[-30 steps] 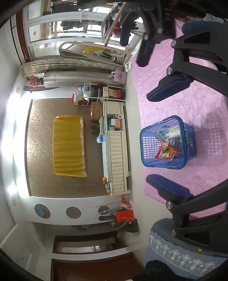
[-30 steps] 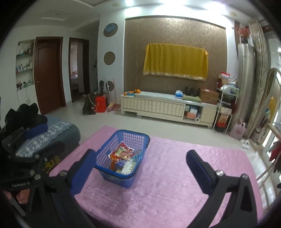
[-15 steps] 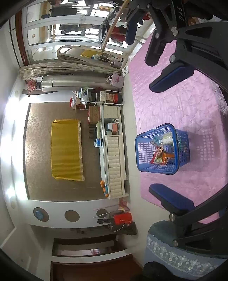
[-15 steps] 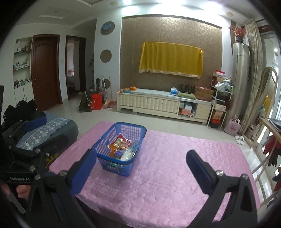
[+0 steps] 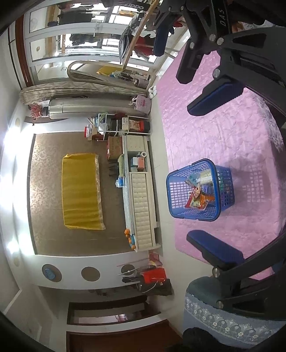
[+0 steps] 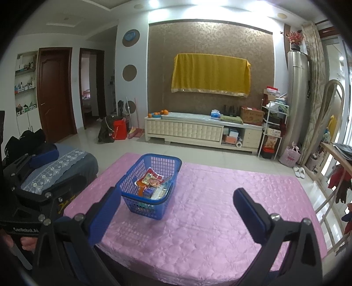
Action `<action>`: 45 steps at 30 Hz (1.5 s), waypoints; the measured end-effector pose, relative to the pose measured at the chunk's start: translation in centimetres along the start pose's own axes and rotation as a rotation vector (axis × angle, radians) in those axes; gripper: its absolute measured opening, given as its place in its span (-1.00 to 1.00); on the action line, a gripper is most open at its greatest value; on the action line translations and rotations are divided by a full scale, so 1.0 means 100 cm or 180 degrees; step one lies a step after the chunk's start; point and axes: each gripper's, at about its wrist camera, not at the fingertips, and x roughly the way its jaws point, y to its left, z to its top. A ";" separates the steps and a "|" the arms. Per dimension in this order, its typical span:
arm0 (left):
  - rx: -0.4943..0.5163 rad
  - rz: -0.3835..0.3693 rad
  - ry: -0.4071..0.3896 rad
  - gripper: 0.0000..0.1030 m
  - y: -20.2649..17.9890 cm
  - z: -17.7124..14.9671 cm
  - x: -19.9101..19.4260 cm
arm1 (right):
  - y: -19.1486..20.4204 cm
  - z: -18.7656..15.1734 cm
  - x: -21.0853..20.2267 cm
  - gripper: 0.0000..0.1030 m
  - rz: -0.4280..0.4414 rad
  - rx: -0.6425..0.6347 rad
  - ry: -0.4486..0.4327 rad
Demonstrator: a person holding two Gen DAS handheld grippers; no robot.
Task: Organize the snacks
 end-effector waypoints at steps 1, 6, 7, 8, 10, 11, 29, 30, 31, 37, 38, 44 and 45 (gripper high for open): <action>0.0001 -0.0002 -0.0002 0.99 0.000 0.000 -0.001 | 0.000 0.000 0.000 1.00 0.0006 0.0002 0.0003; -0.0005 -0.0018 0.0002 0.99 -0.001 0.000 -0.003 | 0.002 0.000 -0.002 1.00 0.0005 0.0001 0.0014; -0.0005 -0.0017 0.0004 0.99 -0.001 0.000 -0.003 | 0.002 0.001 -0.003 1.00 0.0004 0.0000 0.0011; -0.0006 -0.0016 0.0003 0.99 -0.001 0.000 -0.003 | 0.002 0.001 -0.003 1.00 0.0006 0.0002 0.0010; -0.0004 -0.0022 0.0004 0.99 -0.001 0.000 -0.003 | 0.003 0.001 -0.003 1.00 0.0014 0.0008 0.0024; -0.0007 -0.0027 0.0001 0.99 -0.001 0.000 -0.002 | 0.003 0.001 -0.003 1.00 0.0015 0.0009 0.0025; -0.0021 -0.0085 0.0047 0.99 0.001 0.000 -0.004 | 0.003 0.002 -0.005 1.00 0.0002 0.0017 0.0046; -0.0020 -0.0098 0.0049 0.99 0.002 -0.001 -0.005 | 0.003 0.002 -0.005 1.00 0.0001 0.0019 0.0051; -0.0021 -0.0108 0.0049 0.99 0.001 -0.001 -0.005 | 0.003 0.003 -0.004 1.00 -0.0001 0.0028 0.0059; -0.0002 -0.0133 0.0060 0.99 0.001 -0.001 -0.005 | 0.003 0.001 -0.004 1.00 -0.0010 0.0042 0.0082; -0.0005 -0.0137 0.0060 0.99 0.001 -0.001 -0.005 | 0.003 0.001 -0.004 1.00 -0.0013 0.0041 0.0080; -0.0039 -0.0162 0.0082 0.99 0.002 -0.001 -0.004 | 0.005 0.001 -0.005 1.00 -0.0034 0.0049 0.0067; -0.0044 -0.0173 0.0088 0.99 0.003 -0.001 -0.004 | 0.005 0.001 -0.005 1.00 -0.0037 0.0052 0.0068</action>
